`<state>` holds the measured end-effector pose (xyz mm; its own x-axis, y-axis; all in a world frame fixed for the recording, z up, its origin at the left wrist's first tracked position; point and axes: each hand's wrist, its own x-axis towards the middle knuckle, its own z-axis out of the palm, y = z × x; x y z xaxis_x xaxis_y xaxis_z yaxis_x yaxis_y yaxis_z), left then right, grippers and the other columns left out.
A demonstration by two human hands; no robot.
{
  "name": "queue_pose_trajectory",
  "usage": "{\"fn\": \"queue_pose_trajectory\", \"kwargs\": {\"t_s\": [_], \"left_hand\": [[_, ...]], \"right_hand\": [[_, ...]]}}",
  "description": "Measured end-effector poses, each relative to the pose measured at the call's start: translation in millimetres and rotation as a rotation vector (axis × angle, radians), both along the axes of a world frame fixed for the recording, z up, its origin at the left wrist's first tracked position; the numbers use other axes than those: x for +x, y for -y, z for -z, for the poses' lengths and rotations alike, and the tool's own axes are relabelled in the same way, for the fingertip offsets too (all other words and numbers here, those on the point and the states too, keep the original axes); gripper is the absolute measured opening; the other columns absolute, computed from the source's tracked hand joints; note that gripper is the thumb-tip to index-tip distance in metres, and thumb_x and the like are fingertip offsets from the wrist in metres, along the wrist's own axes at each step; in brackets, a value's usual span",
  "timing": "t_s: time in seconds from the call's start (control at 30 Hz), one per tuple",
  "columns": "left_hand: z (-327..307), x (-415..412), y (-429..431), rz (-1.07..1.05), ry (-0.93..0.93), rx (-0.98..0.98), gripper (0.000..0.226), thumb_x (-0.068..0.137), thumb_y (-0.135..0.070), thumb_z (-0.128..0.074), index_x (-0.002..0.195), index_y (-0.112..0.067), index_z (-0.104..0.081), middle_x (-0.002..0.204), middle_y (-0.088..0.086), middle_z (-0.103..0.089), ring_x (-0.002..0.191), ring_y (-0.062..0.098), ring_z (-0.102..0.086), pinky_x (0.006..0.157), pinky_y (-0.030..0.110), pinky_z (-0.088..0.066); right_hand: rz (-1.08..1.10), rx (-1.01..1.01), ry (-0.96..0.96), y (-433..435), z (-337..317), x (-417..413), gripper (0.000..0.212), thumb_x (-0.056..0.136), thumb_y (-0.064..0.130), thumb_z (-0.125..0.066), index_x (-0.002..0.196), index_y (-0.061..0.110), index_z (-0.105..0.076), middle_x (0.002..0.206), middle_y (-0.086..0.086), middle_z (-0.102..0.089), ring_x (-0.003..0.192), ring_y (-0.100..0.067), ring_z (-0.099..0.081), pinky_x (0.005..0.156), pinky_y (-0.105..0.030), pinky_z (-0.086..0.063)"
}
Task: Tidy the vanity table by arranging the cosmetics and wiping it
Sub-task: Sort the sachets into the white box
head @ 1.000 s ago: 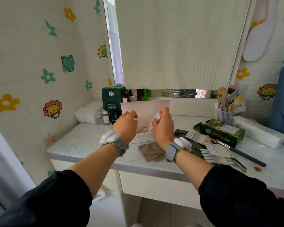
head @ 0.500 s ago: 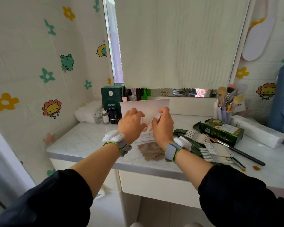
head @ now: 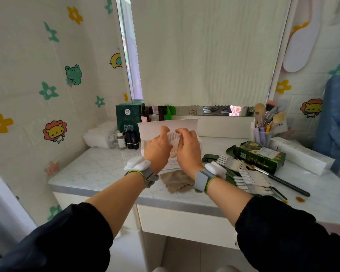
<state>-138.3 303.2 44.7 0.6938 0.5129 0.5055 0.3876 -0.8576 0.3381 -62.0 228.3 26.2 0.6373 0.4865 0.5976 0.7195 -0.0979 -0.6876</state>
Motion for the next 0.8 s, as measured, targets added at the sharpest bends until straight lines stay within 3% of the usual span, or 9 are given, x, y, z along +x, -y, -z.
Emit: {"fn": "queue_pose_trajectory", "kwargs": {"t_s": [0.17, 0.4, 0.47, 0.6, 0.8], "left_hand": [[5, 0, -5, -0.025, -0.026, 0.059, 0.031, 0.095, -0.011, -0.053, 0.122, -0.008, -0.039, 0.097, 0.015, -0.066, 0.080, 0.037, -0.062, 0.064, 0.043, -0.046], [8, 2, -7, -0.041, -0.016, 0.103, 0.022, 0.097, -0.010, -0.049, 0.115, -0.002, -0.042, 0.102, 0.017, -0.065, 0.082, 0.042, -0.062, 0.066, 0.046, -0.045], [8, 1, -7, -0.054, -0.013, 0.100, 0.020, 0.097, -0.009, -0.048, 0.115, -0.001, -0.042, 0.099, 0.019, -0.064, 0.081, 0.042, -0.061, 0.066, 0.046, -0.044], [9, 1, -9, -0.093, -0.013, 0.093, 0.020, 0.098, -0.009, -0.047, 0.115, -0.002, -0.042, 0.095, 0.018, -0.064, 0.081, 0.042, -0.061, 0.066, 0.046, -0.045], [12, 4, -11, -0.119, -0.062, 0.119, 0.017, 0.099, -0.014, -0.044, 0.111, -0.002, -0.046, 0.096, 0.017, -0.066, 0.084, 0.041, -0.062, 0.070, 0.042, -0.045]], "right_hand": [[-0.090, -0.110, -0.020, 2, 12, 11, 0.058, 0.089, -0.016, -0.036, 0.139, 0.011, -0.047, 0.135, -0.011, -0.043, 0.119, -0.025, -0.051, 0.101, -0.028, -0.044], [-0.176, -0.139, -0.053, 0, 16, 13, 0.071, 0.083, -0.021, -0.035, 0.143, 0.015, -0.041, 0.142, -0.009, -0.041, 0.126, -0.025, -0.048, 0.102, -0.036, -0.045], [-0.191, -0.140, -0.046, -2, 16, 12, 0.072, 0.082, -0.022, -0.035, 0.144, 0.015, -0.041, 0.142, -0.009, -0.041, 0.128, -0.025, -0.047, 0.104, -0.036, -0.044], [-0.211, -0.161, -0.033, -5, 16, 11, 0.069, 0.085, -0.019, -0.036, 0.145, 0.016, -0.040, 0.142, -0.009, -0.042, 0.127, -0.024, -0.047, 0.098, -0.021, -0.041], [-0.223, -0.191, -0.027, -5, 19, 12, 0.070, 0.085, -0.020, -0.036, 0.145, 0.016, -0.041, 0.141, -0.011, -0.043, 0.125, -0.024, -0.047, 0.104, -0.027, -0.040]]}}
